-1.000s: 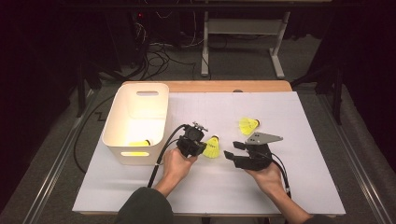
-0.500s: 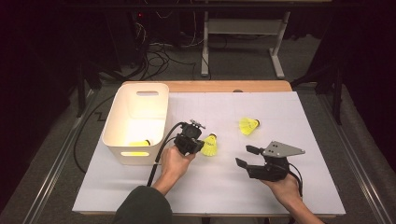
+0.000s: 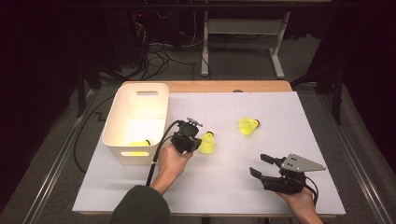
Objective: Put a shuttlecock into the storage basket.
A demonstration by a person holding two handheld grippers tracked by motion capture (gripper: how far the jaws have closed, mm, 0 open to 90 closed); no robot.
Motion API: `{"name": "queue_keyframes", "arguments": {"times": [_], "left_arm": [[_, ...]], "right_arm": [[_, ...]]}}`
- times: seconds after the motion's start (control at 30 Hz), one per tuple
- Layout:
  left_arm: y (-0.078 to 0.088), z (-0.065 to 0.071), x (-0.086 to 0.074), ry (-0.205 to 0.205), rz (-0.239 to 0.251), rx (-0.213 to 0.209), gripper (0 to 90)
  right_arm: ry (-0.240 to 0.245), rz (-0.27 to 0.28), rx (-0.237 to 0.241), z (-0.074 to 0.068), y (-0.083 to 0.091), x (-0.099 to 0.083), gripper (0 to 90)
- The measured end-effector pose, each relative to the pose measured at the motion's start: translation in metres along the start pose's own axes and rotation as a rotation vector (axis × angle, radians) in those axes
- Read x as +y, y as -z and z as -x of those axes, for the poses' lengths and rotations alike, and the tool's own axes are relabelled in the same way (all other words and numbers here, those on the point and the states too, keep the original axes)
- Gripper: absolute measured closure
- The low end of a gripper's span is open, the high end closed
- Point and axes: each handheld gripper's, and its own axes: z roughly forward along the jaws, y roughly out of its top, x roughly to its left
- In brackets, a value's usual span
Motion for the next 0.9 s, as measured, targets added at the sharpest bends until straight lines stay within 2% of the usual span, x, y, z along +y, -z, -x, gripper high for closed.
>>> {"name": "queue_keyframes", "arguments": {"times": [0.1,0.2,0.33,0.57,0.9], "left_arm": [[0.003,0.004,0.007,-0.007,0.013,-0.002,89.3],[0.003,0.009,0.012,-0.025,0.013,0.001,89.3],[0.002,0.011,0.014,-0.027,0.01,0.001,89.3],[0.003,0.007,0.018,-0.018,0.002,0.009,89.3],[0.009,0.005,0.027,-0.011,0.0,0.009,89.2]], "right_arm": [[0.006,0.005,-0.012,0.003,0.005,-0.005,33.5],[-0.002,0.037,-0.019,0.005,0.011,-0.009,32.1],[0.001,0.055,-0.026,0.007,0.017,-0.015,31.4],[-0.018,0.056,-0.04,0.011,0.021,-0.024,31.0],[-0.002,0.043,-0.033,0.01,0.018,-0.027,31.3]]}}
